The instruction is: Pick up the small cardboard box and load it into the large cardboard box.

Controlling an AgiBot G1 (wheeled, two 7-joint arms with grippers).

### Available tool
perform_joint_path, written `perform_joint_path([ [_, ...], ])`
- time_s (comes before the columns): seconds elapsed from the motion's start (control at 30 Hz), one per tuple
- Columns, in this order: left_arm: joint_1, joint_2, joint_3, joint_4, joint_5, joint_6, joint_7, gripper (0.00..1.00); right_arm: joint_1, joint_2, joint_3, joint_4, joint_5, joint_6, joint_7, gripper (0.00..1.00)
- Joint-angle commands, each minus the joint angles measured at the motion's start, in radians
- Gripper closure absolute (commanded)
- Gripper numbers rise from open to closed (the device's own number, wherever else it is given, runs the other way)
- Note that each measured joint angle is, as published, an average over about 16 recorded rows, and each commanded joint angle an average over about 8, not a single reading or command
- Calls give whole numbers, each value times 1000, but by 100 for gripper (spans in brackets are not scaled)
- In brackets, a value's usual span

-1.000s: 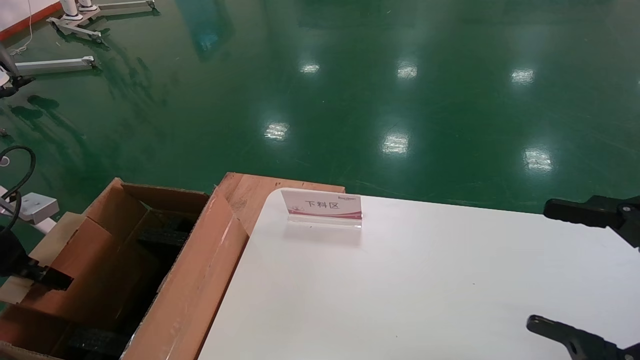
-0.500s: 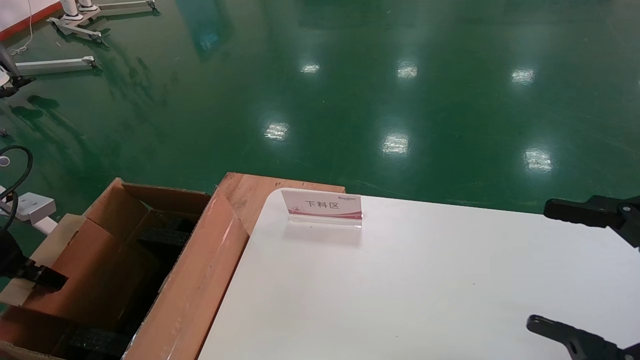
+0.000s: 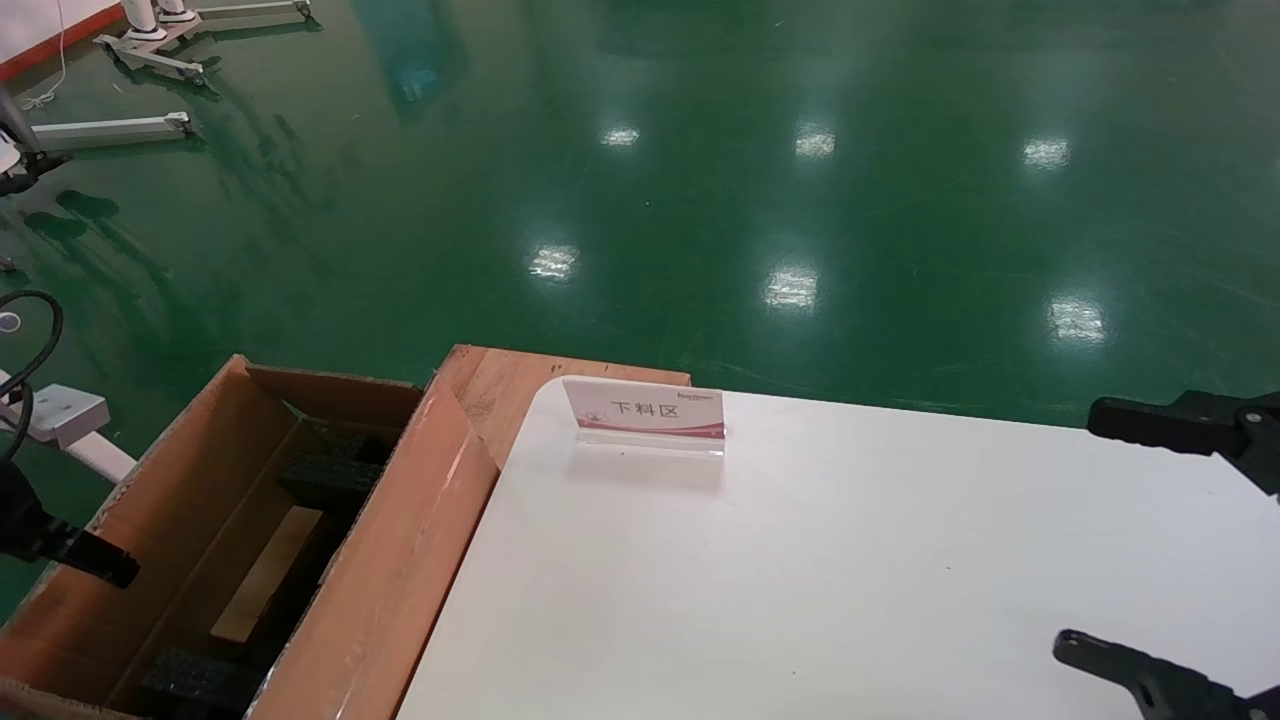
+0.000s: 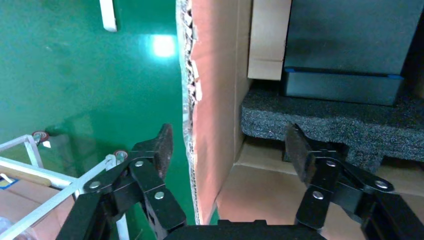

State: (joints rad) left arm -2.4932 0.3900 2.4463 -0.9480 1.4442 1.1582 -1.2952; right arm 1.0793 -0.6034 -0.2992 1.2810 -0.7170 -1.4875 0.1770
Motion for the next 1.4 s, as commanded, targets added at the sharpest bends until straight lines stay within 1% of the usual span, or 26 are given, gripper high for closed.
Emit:
perform_joint_path([
  [0.03,3,8,2,2,6,-2,1,0,0,0,0,0,0,0,0,0],
  [0.13,-50,-12,-17,-53,15,-13,29,0,0,0,0,0,0,0,0,0],
  [0.2,-100,-42,-37,-102,10,-16,53,0,0,0,0,0,0,0,0,0],
  [0.3,-180,-99,-74,-178,-14,-7,98,0,0,0,0,-1,0,0,0,0],
  [0.5,-312,-213,-165,-311,-102,32,209,0,0,0,-1,-1,0,0,-1,0],
  [0.67,-364,-285,-247,-380,-165,47,285,0,0,0,-1,-1,0,0,-1,0],
  [0.8,-371,-309,-293,-400,-192,50,309,0,0,0,-1,-1,1,0,-1,0],
  [0.9,-353,-311,-331,-407,-208,55,323,0,0,0,-1,-1,1,0,-1,0],
  [1.0,-299,-298,-394,-407,-227,64,349,0,0,0,-1,-1,1,0,-1,0],
  [1.4,53,-191,-757,-393,-327,120,504,0,0,-1,1,-1,-1,0,0,0],
])
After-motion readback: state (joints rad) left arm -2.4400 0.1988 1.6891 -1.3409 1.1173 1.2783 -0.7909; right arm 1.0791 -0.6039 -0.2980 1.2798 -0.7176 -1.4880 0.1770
